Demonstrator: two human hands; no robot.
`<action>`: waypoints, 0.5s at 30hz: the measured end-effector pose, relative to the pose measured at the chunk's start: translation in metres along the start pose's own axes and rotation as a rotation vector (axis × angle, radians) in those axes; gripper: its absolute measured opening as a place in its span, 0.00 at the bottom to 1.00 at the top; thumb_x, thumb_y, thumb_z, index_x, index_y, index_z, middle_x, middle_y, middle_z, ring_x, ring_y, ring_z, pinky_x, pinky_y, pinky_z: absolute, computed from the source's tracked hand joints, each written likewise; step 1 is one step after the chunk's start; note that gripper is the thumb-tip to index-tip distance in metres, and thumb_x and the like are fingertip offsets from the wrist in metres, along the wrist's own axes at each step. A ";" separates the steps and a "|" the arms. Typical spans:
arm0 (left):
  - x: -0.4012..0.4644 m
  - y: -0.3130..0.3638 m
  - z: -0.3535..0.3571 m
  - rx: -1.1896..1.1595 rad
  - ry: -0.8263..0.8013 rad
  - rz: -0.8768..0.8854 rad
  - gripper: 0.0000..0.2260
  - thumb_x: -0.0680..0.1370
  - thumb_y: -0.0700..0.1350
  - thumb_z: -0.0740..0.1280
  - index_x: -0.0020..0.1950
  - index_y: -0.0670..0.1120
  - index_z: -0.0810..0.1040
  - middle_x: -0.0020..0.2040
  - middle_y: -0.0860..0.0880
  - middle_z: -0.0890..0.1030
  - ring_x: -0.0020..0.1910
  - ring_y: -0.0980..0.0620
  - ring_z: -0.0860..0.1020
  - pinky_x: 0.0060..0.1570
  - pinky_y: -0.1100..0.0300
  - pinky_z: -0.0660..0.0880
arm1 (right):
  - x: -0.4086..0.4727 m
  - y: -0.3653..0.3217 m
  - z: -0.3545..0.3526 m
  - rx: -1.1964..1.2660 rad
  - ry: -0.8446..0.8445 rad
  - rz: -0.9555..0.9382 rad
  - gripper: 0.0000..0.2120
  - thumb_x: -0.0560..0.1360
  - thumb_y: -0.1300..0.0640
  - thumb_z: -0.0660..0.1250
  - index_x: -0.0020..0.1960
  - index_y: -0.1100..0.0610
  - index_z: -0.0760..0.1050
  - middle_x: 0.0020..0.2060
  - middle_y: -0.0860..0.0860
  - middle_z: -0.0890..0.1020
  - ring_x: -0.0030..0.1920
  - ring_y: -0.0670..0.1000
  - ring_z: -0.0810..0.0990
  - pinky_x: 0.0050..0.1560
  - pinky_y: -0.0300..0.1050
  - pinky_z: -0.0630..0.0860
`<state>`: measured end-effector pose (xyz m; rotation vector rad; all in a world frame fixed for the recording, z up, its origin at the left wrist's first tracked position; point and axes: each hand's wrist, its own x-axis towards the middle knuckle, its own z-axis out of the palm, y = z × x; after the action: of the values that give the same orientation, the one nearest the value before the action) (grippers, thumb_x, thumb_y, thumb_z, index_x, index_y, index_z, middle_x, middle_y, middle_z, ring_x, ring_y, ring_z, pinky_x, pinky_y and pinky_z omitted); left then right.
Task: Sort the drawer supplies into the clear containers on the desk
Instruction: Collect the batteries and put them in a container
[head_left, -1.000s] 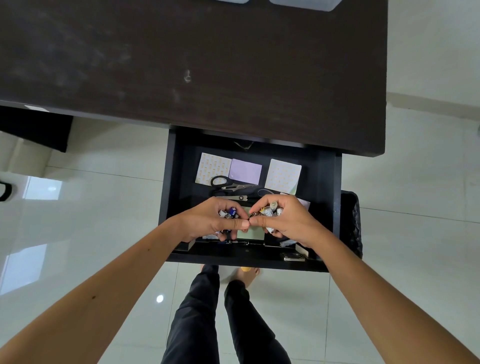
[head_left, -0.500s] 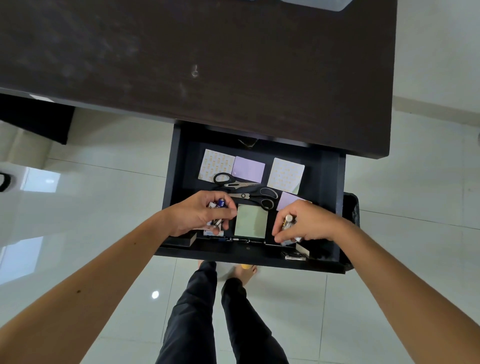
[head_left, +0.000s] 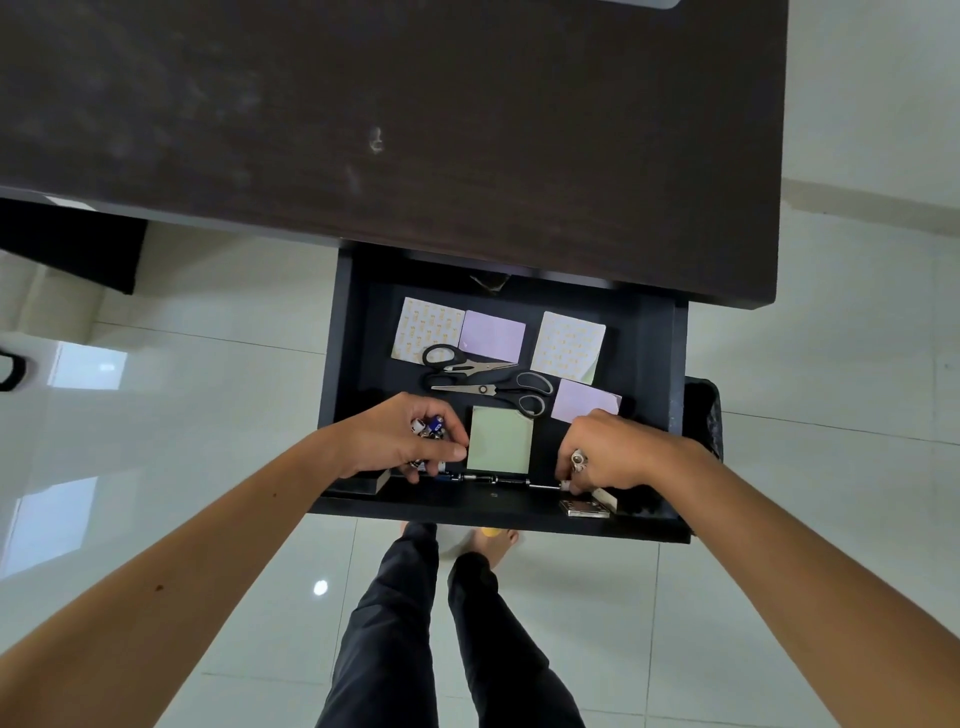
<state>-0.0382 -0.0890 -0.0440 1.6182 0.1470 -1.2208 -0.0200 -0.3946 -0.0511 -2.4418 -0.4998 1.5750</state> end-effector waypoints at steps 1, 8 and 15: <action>0.000 -0.001 0.000 0.019 0.005 -0.001 0.06 0.78 0.44 0.77 0.54 0.48 0.85 0.47 0.49 0.84 0.41 0.53 0.83 0.41 0.58 0.81 | 0.000 0.000 0.000 -0.013 -0.009 -0.007 0.08 0.75 0.54 0.78 0.54 0.47 0.88 0.50 0.48 0.86 0.50 0.51 0.84 0.52 0.51 0.84; 0.003 -0.005 -0.001 0.240 0.043 -0.017 0.04 0.76 0.48 0.79 0.48 0.55 0.86 0.46 0.50 0.86 0.37 0.53 0.81 0.38 0.63 0.79 | -0.001 0.001 0.004 -0.083 0.003 -0.029 0.03 0.77 0.51 0.75 0.51 0.46 0.85 0.53 0.48 0.83 0.53 0.52 0.83 0.54 0.54 0.83; 0.006 -0.003 0.000 0.586 0.053 0.030 0.07 0.75 0.49 0.79 0.51 0.58 0.86 0.51 0.60 0.84 0.50 0.59 0.82 0.55 0.61 0.80 | 0.001 0.003 0.007 0.004 0.005 -0.061 0.02 0.77 0.49 0.76 0.48 0.46 0.84 0.48 0.44 0.84 0.53 0.49 0.83 0.56 0.54 0.82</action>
<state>-0.0368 -0.0901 -0.0504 2.1456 -0.2231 -1.2673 -0.0251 -0.3968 -0.0557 -2.4033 -0.5637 1.5435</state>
